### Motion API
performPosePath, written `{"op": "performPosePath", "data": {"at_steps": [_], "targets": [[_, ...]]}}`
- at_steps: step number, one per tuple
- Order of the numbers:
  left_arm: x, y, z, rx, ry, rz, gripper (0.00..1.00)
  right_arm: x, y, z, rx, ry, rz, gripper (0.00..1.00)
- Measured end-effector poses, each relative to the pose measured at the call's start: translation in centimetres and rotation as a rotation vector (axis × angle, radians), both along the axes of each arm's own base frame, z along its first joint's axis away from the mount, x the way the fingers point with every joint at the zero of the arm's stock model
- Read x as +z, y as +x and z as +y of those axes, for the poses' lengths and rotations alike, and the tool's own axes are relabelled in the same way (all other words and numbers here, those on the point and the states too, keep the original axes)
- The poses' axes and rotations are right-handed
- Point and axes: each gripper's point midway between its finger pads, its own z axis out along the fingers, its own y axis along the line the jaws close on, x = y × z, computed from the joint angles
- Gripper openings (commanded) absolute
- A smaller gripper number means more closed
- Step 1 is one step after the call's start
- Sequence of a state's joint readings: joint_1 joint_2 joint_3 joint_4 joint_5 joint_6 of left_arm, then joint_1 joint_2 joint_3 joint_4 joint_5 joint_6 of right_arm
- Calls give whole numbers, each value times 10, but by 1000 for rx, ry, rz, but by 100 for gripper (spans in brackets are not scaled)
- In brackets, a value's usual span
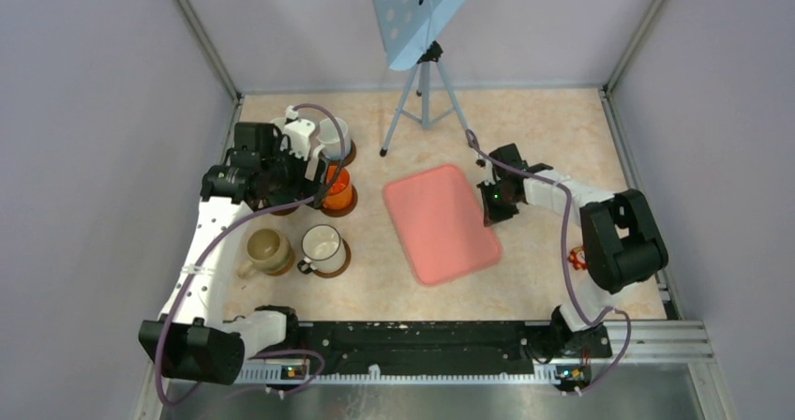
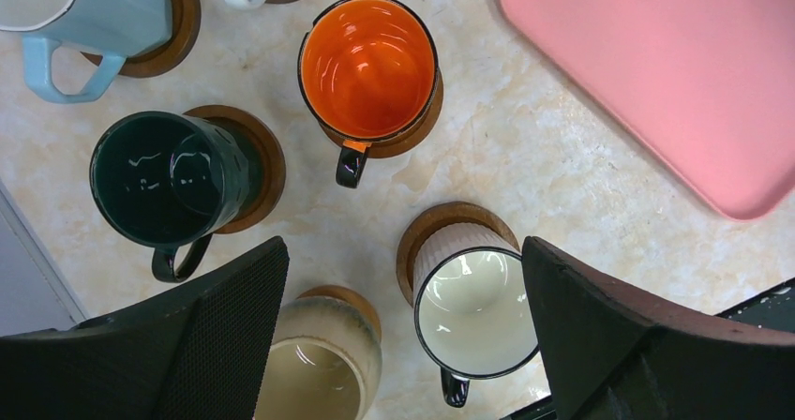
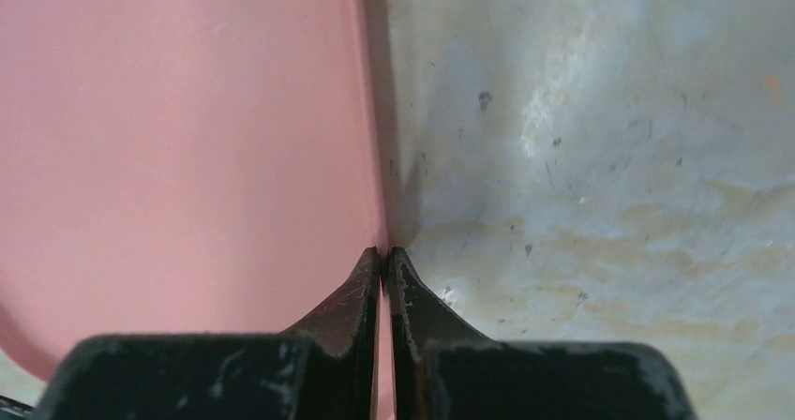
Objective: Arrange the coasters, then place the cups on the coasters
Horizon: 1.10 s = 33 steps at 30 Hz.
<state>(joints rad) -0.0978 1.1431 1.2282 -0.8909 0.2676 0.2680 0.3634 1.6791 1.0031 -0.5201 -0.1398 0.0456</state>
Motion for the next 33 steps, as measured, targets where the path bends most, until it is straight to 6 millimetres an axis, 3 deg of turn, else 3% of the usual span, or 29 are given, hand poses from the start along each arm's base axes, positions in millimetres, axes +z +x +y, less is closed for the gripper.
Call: {"op": "performPosePath", "data": {"at_steps": [5,11,15,23,33], "targets": [[-3,1,1,12,-2,13,99,0,-6,0,-229,48,8,0],[-5,2,7,36,14,14,99,-1,-18,6,-374,100,-12,0],[-5,3,14,67,10,18,99,-1,-30,16,-390,116,-5,0],[-15,2,20,113,-18,50,99,-1,-36,32,-387,147,4,0],[-19,3,19,123,-46,58,99,-2,-29,49,-397,191,30,0]]}}
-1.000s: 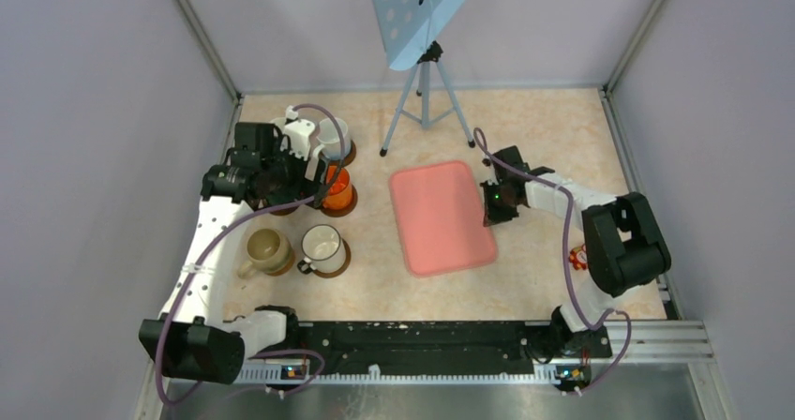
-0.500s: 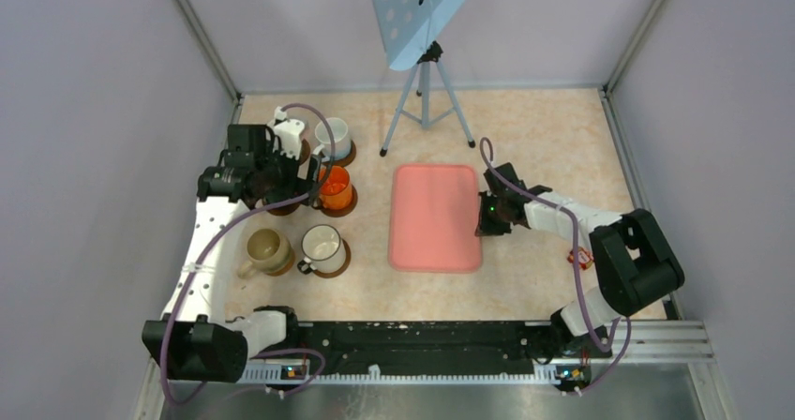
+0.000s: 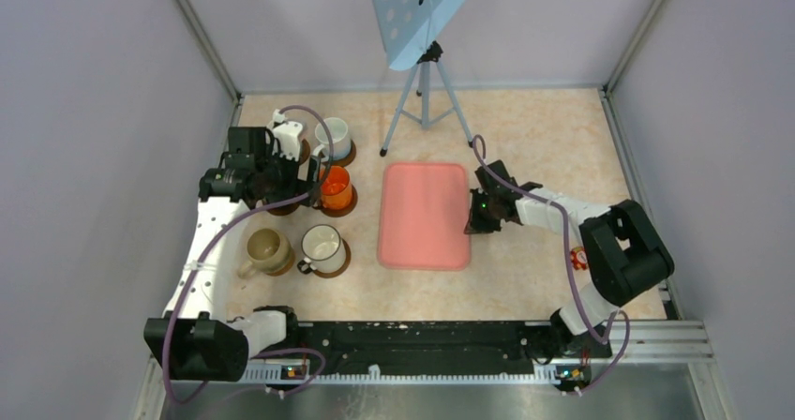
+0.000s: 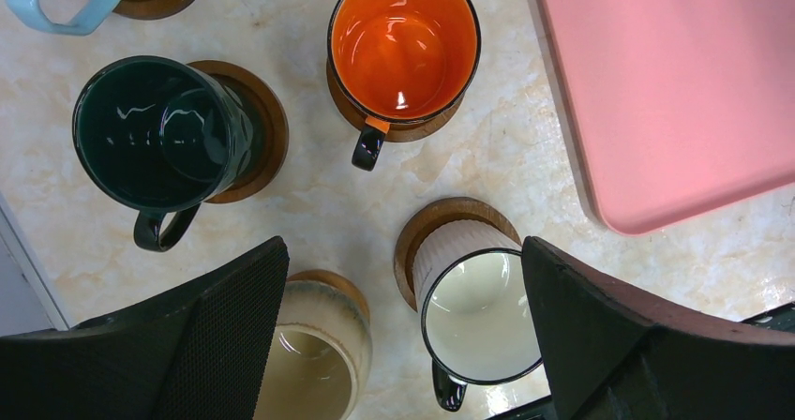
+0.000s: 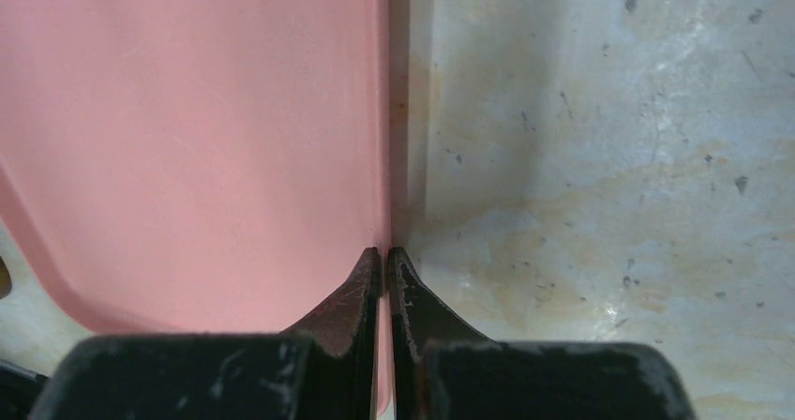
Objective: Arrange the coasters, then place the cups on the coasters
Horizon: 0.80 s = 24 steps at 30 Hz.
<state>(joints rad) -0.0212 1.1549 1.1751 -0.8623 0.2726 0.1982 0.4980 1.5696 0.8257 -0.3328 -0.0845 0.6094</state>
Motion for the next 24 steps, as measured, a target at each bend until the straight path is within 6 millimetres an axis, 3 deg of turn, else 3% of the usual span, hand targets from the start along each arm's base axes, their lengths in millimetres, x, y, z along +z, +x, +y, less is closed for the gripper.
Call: {"op": "performPosePath", "data": {"at_steps": [11,18,24], "targets": [[-4,3,0,6,-4,13,99,0,13,21,13,40,15,0],[-7,5,0,9,-7,21,99,-1,12,25,23,53,20,26],[-8,9,-1,0,-14,46,99,6,13,30,49,66,3,61]]}}
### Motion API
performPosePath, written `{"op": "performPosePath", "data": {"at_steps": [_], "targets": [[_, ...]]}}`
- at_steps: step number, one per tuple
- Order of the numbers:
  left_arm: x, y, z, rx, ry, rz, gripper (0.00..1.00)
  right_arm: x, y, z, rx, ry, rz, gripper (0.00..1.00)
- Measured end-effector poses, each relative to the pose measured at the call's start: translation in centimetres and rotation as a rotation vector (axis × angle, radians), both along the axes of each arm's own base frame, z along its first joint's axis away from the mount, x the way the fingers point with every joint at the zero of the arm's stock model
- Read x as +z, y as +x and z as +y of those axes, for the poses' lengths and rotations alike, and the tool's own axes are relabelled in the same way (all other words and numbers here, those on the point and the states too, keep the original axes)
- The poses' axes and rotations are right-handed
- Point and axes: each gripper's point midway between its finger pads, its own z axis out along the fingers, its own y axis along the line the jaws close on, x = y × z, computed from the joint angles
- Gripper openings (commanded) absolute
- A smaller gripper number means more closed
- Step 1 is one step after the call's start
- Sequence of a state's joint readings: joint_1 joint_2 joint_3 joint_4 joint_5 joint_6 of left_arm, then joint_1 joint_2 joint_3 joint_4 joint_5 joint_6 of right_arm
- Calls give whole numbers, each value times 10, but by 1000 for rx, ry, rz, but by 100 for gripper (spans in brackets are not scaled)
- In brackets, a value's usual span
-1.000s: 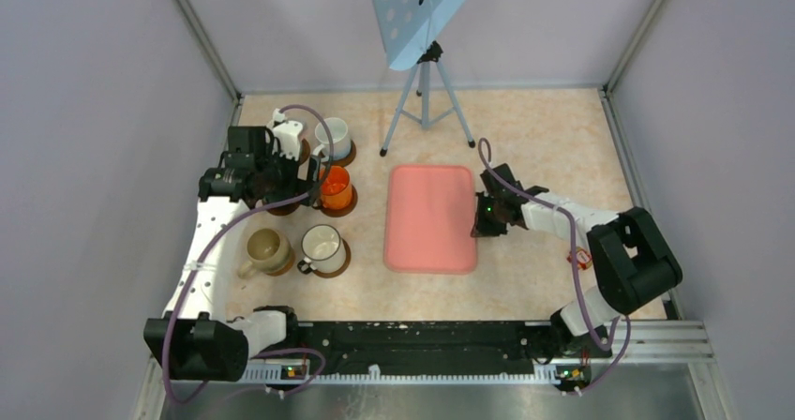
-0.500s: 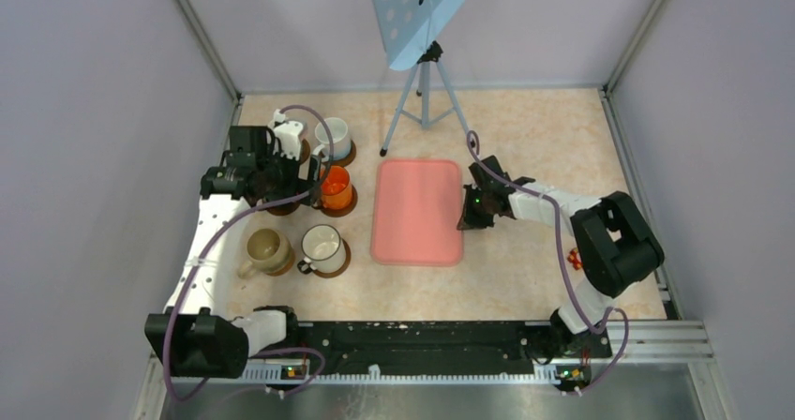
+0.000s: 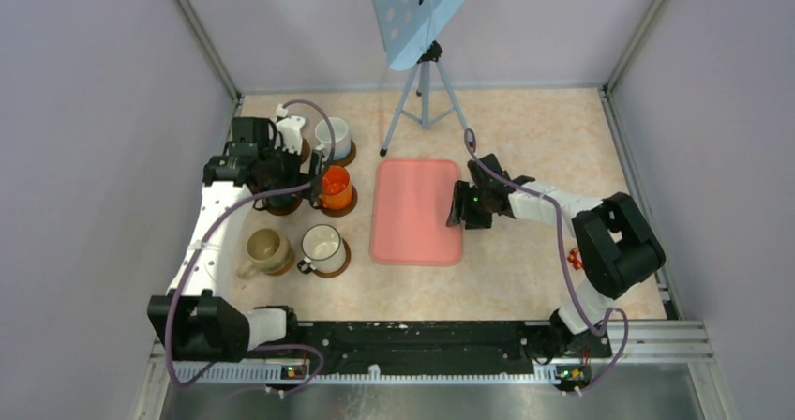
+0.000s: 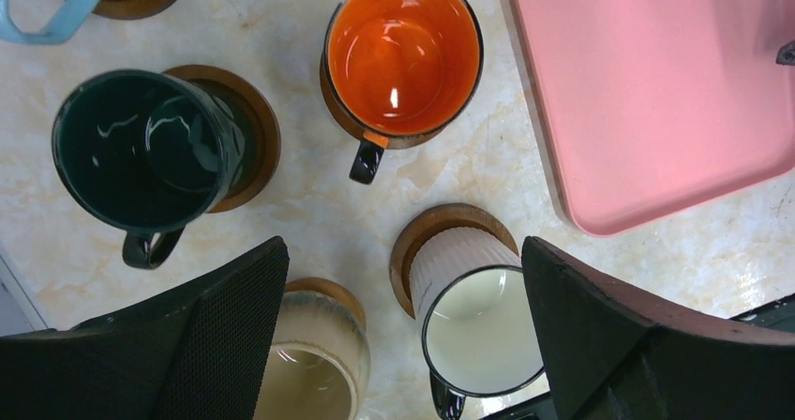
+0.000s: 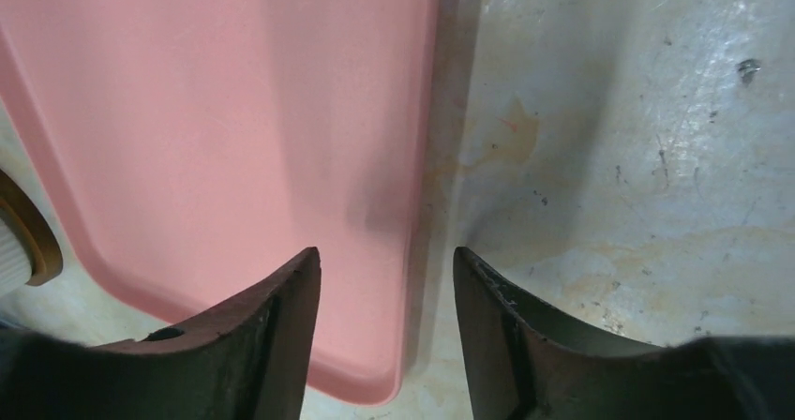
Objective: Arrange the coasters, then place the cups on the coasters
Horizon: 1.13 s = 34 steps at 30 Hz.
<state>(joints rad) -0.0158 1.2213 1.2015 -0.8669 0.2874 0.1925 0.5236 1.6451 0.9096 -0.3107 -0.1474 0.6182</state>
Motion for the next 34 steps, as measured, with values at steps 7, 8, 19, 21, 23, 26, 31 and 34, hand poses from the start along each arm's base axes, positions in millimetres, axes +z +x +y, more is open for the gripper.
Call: {"op": "performPosePath", "data": {"at_steps": [7,8,19,21,23,26,31,34], "targets": [[19,45,-1,-1,-4,30,99,45,20,-7,44,17,-131,74],[27,59,0,1,-2,24,99,57,28,-10,49,27,-167,74],[58,153,58,88,-3,-20,99,176,124,-142,6,35,-485,76],[58,158,76,123,-12,-28,99,177,125,-182,-36,40,-484,76],[58,158,96,171,-16,-33,99,171,122,-214,-74,36,-468,76],[55,159,117,229,-8,-49,99,159,114,-241,-96,30,-430,76],[28,142,112,247,-28,19,99,153,108,-245,-65,30,-412,76],[19,138,109,249,-30,42,99,154,109,-241,-58,51,-416,75]]}}
